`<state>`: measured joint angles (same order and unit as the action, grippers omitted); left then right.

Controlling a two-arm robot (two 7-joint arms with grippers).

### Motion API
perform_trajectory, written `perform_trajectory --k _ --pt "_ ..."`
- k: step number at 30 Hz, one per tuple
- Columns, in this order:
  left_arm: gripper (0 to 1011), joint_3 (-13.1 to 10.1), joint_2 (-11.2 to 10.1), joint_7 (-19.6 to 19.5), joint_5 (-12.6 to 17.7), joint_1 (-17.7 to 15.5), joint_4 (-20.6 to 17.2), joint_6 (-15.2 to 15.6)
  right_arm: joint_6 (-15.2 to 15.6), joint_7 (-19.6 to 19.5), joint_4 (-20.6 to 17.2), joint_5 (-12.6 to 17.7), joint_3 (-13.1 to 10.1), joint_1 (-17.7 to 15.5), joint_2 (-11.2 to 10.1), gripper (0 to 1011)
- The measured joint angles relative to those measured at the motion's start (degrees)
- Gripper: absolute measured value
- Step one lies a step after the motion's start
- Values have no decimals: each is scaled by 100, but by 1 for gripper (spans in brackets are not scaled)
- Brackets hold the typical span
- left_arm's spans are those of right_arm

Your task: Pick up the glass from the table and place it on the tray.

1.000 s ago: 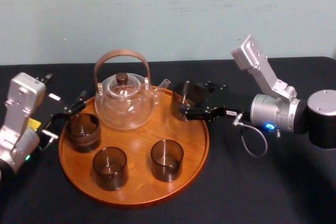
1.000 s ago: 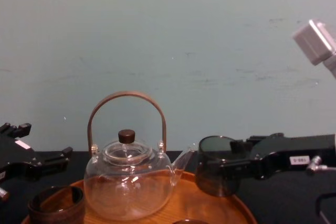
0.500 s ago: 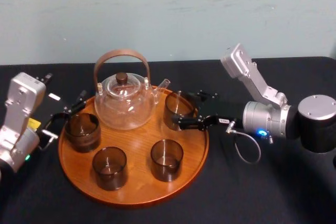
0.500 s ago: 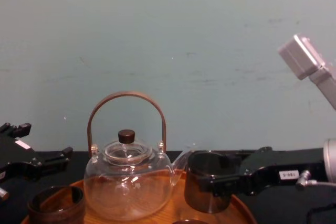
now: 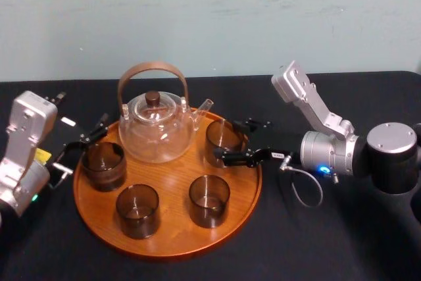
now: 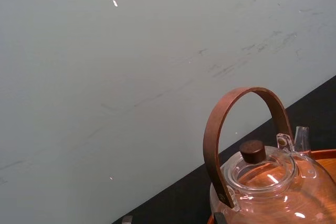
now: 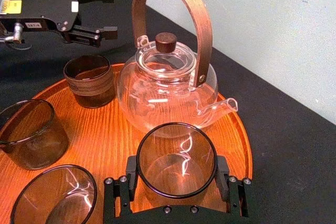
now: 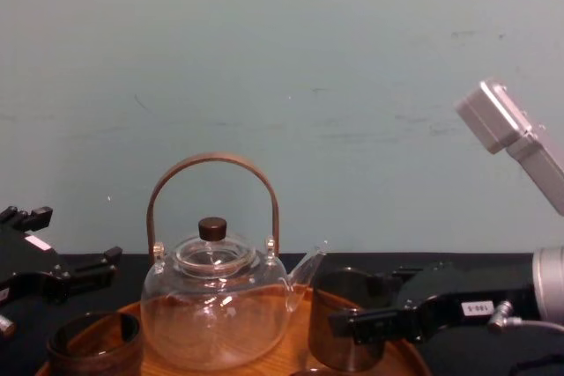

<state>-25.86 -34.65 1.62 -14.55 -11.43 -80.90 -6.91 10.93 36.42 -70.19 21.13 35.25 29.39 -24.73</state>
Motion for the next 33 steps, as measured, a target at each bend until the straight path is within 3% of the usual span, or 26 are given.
perform_trajectory --k 19,33 --pt "1001 0 0 0 0 0 0 0 -123 -69 374 -200 32 87 170 885" --pt "1001 0 0 0 0 0 0 0 -111 -120 401 -302 7 72 211 885"
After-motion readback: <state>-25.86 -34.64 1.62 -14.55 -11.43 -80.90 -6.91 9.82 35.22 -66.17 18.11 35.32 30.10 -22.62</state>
